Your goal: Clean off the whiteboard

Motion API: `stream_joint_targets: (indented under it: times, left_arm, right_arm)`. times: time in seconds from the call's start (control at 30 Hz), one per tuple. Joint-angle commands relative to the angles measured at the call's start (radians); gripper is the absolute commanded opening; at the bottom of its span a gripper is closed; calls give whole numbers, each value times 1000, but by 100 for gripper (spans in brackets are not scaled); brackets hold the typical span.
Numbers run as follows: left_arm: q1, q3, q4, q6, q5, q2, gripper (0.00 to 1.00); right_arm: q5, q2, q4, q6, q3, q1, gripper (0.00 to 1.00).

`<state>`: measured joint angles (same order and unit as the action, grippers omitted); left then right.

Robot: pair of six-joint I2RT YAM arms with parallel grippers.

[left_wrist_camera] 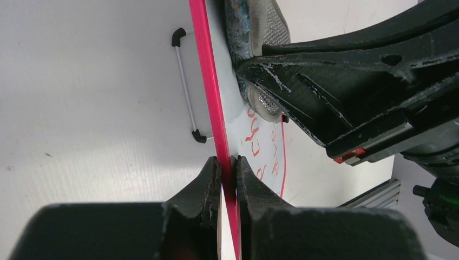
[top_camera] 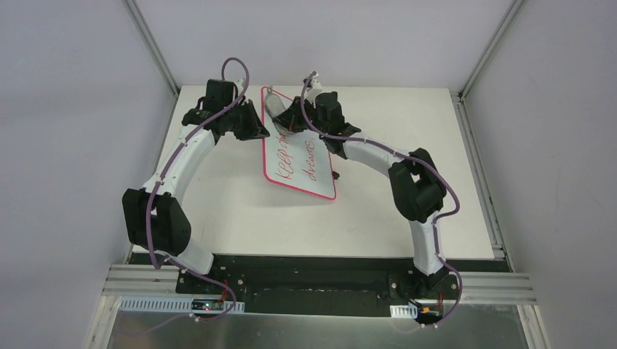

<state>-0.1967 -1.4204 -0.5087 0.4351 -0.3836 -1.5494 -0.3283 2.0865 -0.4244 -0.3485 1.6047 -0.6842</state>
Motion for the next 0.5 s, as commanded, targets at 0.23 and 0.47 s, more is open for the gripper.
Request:
stream_joint_targets:
  times: [0.23,0.47]
  left_arm:
    - [-23,-2,38,-52,-15,-8,0]
    - [-23,0,39,-50,-16,-10,0]
  right_arm:
    - [-51,45,121,-261,-182,209,0]
    - [-107,104,161,-196,-86,164,0]
